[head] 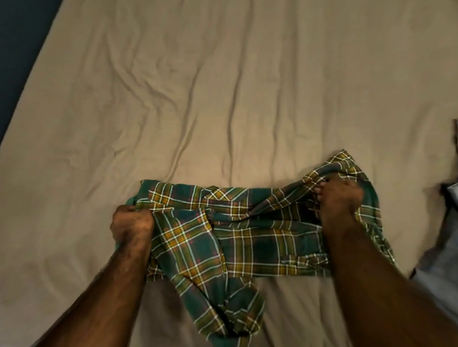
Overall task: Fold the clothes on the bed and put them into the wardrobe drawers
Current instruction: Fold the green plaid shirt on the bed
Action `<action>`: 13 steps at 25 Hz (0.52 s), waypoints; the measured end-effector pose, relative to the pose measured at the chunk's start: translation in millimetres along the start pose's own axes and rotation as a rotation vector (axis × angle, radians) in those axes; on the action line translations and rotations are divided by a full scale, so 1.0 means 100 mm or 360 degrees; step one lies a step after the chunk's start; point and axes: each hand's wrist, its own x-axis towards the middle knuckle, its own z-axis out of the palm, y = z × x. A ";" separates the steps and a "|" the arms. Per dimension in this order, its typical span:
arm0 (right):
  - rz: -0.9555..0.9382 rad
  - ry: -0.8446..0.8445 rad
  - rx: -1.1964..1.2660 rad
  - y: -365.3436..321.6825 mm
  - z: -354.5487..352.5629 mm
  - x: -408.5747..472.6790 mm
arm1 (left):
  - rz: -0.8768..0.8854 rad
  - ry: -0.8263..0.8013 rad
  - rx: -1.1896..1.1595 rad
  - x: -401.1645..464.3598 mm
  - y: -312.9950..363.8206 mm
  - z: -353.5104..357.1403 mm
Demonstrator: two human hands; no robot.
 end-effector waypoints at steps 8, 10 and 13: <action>-0.0075 -0.0175 0.0229 0.22 -0.37 -0.11 | 0.1964 -0.0348 0.0198 -1.42 0.93 0.79; -0.0020 -0.0222 0.0182 0.18 -0.42 -0.03 | 0.2115 -0.0611 0.0210 -1.86 1.33 1.04; -0.0242 -0.0182 0.0019 0.07 -0.55 0.21 | 0.2129 -0.0790 0.0372 -2.42 1.78 1.52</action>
